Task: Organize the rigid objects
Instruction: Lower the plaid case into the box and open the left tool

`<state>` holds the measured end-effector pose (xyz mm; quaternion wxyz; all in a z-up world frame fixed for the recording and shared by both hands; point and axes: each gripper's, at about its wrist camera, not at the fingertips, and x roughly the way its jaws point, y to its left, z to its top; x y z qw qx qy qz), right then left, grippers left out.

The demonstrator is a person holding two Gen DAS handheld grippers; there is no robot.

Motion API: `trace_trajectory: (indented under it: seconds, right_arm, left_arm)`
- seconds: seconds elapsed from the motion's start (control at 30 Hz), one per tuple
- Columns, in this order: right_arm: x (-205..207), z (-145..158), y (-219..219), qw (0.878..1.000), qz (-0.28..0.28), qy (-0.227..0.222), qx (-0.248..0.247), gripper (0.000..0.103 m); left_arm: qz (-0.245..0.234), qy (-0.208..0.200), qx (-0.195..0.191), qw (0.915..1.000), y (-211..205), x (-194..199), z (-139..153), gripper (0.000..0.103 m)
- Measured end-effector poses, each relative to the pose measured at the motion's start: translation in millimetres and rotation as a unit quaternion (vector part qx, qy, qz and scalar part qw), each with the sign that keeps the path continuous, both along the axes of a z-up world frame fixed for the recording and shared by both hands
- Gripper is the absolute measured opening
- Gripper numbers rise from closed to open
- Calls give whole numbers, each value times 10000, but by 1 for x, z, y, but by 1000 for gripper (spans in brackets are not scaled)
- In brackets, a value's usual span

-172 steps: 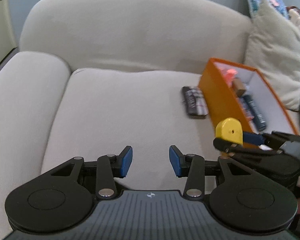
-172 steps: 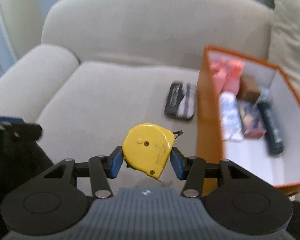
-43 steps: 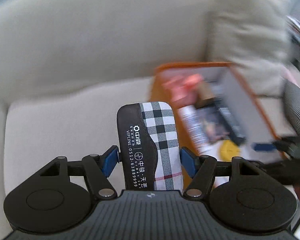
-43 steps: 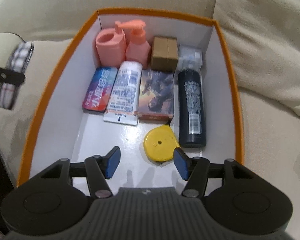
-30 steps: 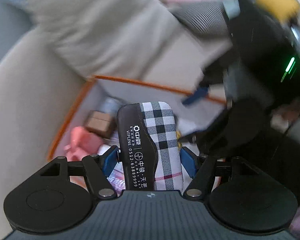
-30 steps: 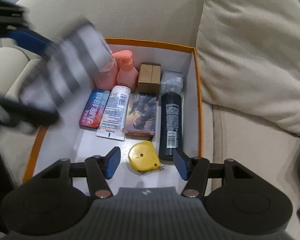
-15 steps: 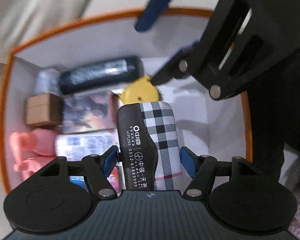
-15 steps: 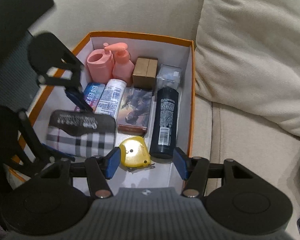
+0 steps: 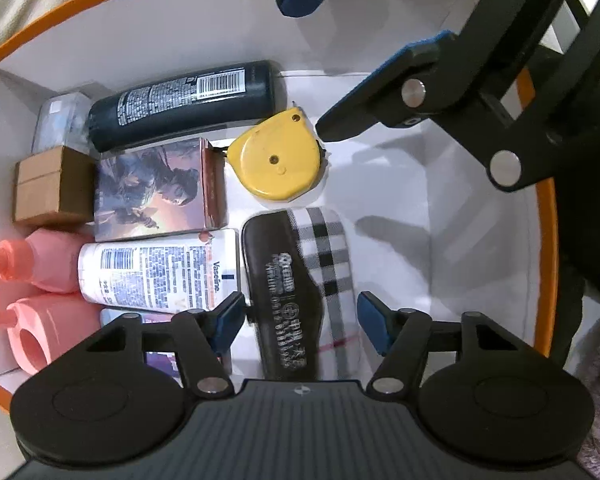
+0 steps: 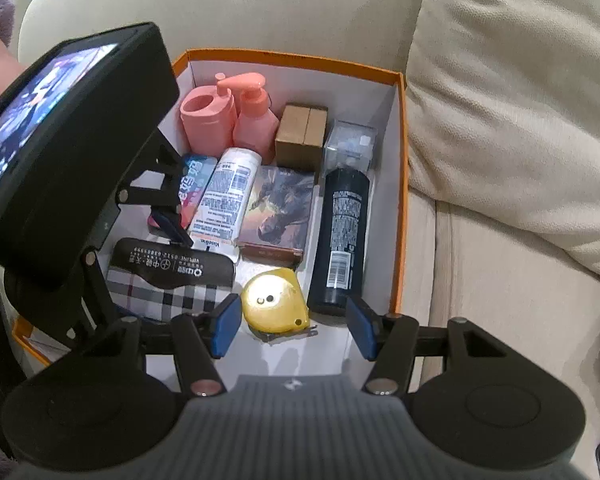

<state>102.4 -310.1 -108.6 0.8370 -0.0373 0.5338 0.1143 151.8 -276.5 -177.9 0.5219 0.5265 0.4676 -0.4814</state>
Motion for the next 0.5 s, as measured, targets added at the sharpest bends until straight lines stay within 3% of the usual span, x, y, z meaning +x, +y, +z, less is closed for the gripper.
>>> trace_trajectory:
  seconds: [0.23,0.33,0.5]
  right_arm:
    - [-5,3,3,10000,-33,35,-49,60]
    - [-8,9,5,10000,-12,-1,-73,60]
    - [-13,26,11,9998,11,-184,-64,63]
  left_arm:
    - [206,-170,-228,9994,8,-4,11,80]
    - [454,-303,-588,9968,17,-4,31,80]
    - [1043,-436,-1341,9845,42,-8,78,81]
